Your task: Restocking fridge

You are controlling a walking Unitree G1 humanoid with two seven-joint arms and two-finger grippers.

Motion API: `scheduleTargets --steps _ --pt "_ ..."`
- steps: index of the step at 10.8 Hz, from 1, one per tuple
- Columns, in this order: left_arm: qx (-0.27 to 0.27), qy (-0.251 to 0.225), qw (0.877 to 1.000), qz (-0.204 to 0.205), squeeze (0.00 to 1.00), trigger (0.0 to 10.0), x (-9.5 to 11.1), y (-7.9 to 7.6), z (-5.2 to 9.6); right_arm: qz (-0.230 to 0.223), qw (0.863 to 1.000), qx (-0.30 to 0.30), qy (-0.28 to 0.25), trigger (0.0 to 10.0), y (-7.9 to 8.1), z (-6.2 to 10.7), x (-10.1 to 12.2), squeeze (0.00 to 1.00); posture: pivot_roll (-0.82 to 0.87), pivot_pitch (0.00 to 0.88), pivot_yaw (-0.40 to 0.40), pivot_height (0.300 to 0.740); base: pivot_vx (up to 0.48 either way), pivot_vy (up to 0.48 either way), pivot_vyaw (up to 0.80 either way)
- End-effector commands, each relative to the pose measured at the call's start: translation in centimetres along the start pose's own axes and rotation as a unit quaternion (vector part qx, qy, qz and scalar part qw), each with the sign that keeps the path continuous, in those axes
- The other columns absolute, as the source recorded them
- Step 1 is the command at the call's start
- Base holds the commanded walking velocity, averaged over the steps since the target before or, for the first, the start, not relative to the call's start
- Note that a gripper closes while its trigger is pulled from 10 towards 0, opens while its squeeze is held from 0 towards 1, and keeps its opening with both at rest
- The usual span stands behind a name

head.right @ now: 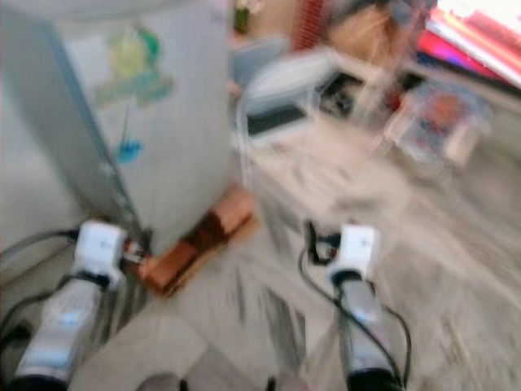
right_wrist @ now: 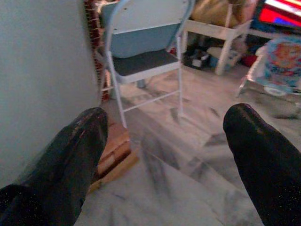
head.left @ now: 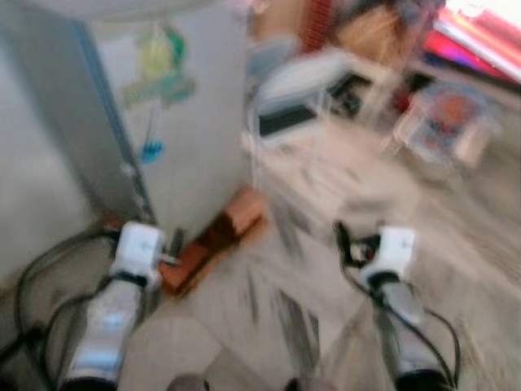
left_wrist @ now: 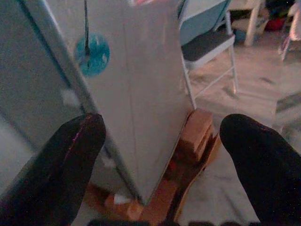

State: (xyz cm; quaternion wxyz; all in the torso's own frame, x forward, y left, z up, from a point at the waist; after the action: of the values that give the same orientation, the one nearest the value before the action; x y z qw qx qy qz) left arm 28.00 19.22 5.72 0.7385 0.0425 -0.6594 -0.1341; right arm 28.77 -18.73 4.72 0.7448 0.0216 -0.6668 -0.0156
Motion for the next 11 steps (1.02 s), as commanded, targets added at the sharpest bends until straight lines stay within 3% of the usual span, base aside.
scheduleTargets --steps 1,5,10,11 --pt "-0.008 -0.001 1.000 0.006 0.00 10.0 0.0 -0.8 -0.2 0.008 1.000 -0.014 -0.011 10.0 -1.0 0.0 0.6 0.00 0.11 0.031 -0.058 0.740 0.000 0.480 0.00" --pt "-0.015 0.009 1.000 0.002 0.00 10.0 -0.9 -1.0 0.7 0.011 1.000 -0.011 -0.010 10.0 -0.7 0.3 0.4 0.00 0.11 0.039 -0.068 0.740 0.000 0.480 0.00" --pt "-0.029 0.011 1.000 -0.003 0.00 10.0 -0.9 -1.8 0.5 0.017 1.000 -0.003 -0.017 10.0 -0.6 -0.2 1.2 0.00 0.10 0.043 -0.070 0.740 0.000 0.447 -0.64" --pt "-0.026 0.007 1.000 0.002 0.00 10.0 -0.9 -1.8 0.4 0.016 1.000 -0.006 -0.017 10.0 -0.7 0.0 1.3 0.00 0.10 0.045 -0.070 0.740 0.000 0.000 -0.80"
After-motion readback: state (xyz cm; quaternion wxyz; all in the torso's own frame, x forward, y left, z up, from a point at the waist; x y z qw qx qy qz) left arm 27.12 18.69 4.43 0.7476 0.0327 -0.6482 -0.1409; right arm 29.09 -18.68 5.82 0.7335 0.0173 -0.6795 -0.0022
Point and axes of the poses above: a point about 5 cm out from each wrist's last joint towards the gripper, its own z axis pointing back from the gripper into the wrist, its own x axis along the axis of the wrist's last joint, y = z × x, the point moved 2 cm from there along -z, pointing out of the wrist towards the gripper
